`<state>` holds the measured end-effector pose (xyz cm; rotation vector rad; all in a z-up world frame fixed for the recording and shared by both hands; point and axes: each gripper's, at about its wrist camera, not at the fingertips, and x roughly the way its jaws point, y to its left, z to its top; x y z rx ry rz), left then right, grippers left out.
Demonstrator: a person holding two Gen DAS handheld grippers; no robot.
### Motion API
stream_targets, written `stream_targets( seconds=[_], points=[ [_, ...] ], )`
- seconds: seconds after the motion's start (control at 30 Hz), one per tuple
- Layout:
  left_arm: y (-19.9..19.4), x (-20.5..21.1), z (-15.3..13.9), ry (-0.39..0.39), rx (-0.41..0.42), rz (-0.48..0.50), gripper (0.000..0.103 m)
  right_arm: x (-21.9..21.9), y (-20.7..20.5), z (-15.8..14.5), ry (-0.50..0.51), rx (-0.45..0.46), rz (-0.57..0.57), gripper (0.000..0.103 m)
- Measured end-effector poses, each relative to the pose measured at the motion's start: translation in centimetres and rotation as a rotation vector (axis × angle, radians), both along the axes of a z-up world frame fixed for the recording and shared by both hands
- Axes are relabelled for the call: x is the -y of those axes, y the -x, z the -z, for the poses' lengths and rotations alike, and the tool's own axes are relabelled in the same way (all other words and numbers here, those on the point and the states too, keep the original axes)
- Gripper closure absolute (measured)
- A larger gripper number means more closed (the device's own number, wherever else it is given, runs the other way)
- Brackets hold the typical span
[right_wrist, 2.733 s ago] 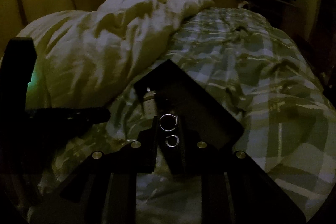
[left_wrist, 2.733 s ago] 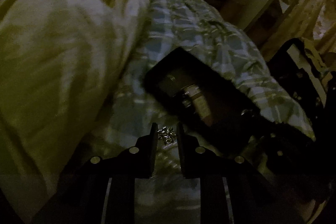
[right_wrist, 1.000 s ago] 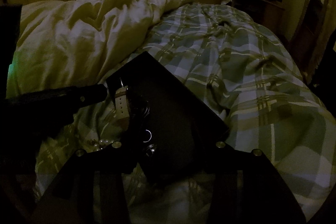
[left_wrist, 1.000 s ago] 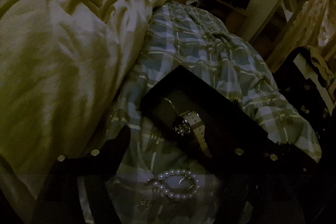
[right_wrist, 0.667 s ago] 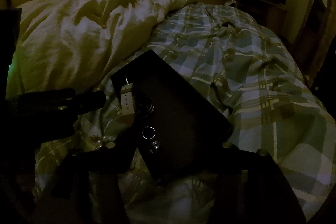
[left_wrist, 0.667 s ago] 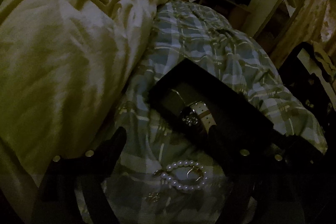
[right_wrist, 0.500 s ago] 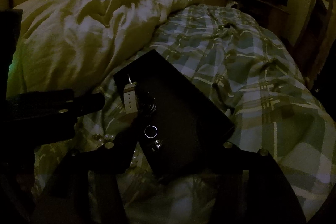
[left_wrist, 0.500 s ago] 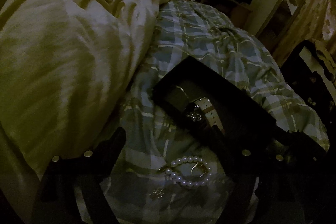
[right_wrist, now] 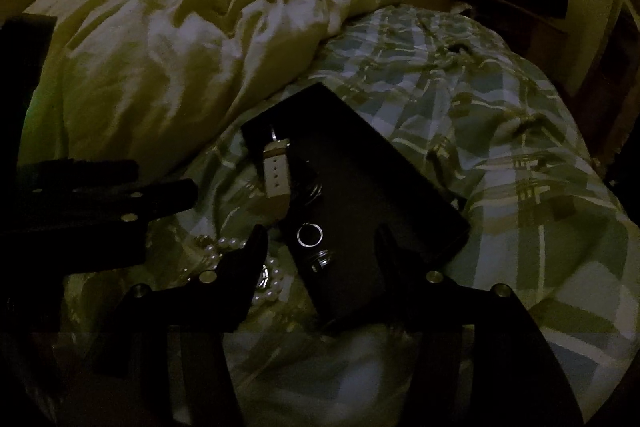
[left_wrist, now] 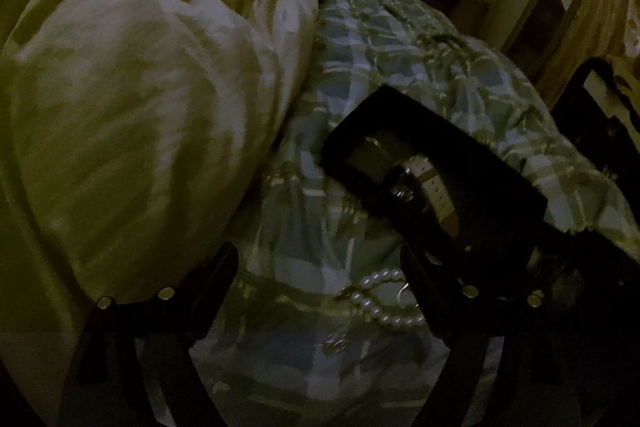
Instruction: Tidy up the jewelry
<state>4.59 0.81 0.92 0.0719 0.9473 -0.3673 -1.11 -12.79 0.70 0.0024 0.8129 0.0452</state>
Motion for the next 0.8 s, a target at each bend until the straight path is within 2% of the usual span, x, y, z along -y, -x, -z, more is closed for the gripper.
stream_targets(
  seconds=[0.43,0.63,0.8],
  points=[
    [1.1,-0.7,1.2,-0.118,-0.077,0.085,0.019,-1.4,0.8,0.6,-0.019,-0.050,-0.090,0.047],
    [1.8,-1.1,2.3,-0.215,-0.097,0.124,0.021,-1.5,1.0,1.4,-0.058,-0.118,-0.133,0.047],
    [2.4,-2.4,2.2,-0.210,-0.128,0.178,0.027,-1.2,1.3,1.6,-0.089,-0.151,-0.154,0.047]
  ],
)
